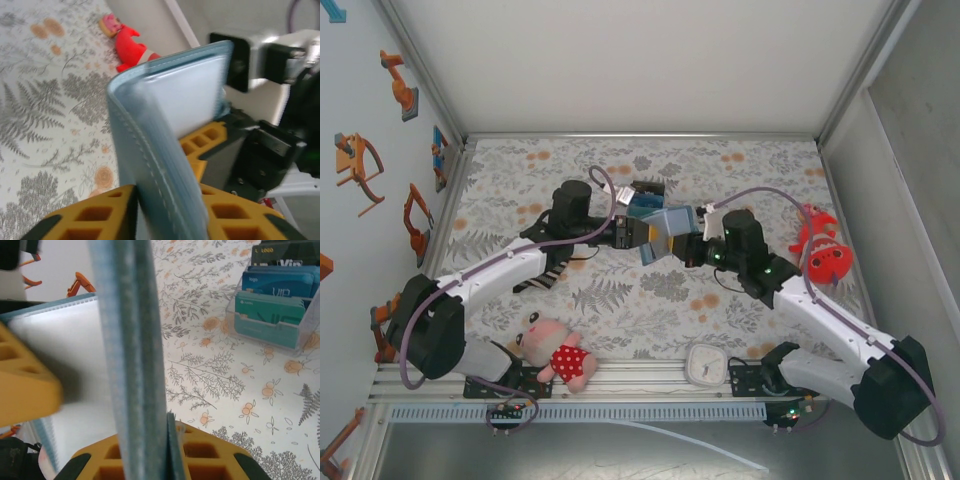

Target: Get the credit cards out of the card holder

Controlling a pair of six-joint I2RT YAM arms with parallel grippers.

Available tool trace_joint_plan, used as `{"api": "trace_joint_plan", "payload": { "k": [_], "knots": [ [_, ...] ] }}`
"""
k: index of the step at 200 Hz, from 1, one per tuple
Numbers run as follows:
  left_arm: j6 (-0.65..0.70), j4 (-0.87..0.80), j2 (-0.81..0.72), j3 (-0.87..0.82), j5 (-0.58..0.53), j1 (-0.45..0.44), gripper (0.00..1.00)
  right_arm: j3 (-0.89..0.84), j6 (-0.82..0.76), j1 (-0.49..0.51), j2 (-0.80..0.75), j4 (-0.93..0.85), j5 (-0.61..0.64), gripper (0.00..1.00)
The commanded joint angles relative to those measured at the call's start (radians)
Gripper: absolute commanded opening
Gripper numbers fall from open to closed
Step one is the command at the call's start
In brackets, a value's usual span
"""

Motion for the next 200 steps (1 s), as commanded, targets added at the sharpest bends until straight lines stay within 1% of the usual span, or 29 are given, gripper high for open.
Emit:
{"api": "trace_joint_plan", "payload": {
  "k": [1, 22, 47, 97, 122, 130, 144, 153, 200],
  "knots": [
    [-0.086, 0.141, -0.020, -0.030, 0.073, 0.011, 0.42, -0.040, 0.111, -0.021, -0.037, 0.116, -0.027, 0.00],
    [-0.128, 0.197, -0.033, -0.067, 0.077, 0.020, 0.45, -0.057, 0.146, -0.034, -0.050, 0.143, -0.027, 0.00],
    [-0.142, 0.217, -0.024, -0.084, 0.077, 0.018, 0.45, -0.056, 0.153, -0.043, -0.055, 0.143, -0.029, 0.00],
    [-0.130, 0.211, -0.023, -0.087, 0.084, 0.018, 0.45, -0.051, 0.156, -0.050, -0.066, 0.131, -0.019, 0.00],
    [-0.097, 0.164, -0.044, -0.084, 0.082, 0.019, 0.46, -0.064, 0.178, -0.064, -0.076, 0.146, -0.020, 0.00],
    [-0.085, 0.146, -0.048, -0.082, 0.082, 0.018, 0.44, -0.068, 0.189, -0.068, -0.079, 0.158, -0.027, 0.00],
    [-0.074, 0.126, -0.048, -0.082, 0.082, 0.019, 0.33, -0.068, 0.202, -0.072, -0.078, 0.174, -0.041, 0.00],
    [-0.071, 0.125, -0.050, -0.083, 0.083, 0.019, 0.29, -0.067, 0.207, -0.074, -0.076, 0.178, -0.048, 0.00],
    [-0.054, 0.120, -0.045, -0.066, 0.075, 0.018, 0.29, -0.063, 0.209, -0.074, -0.071, 0.184, -0.076, 0.00]
  ]
}}
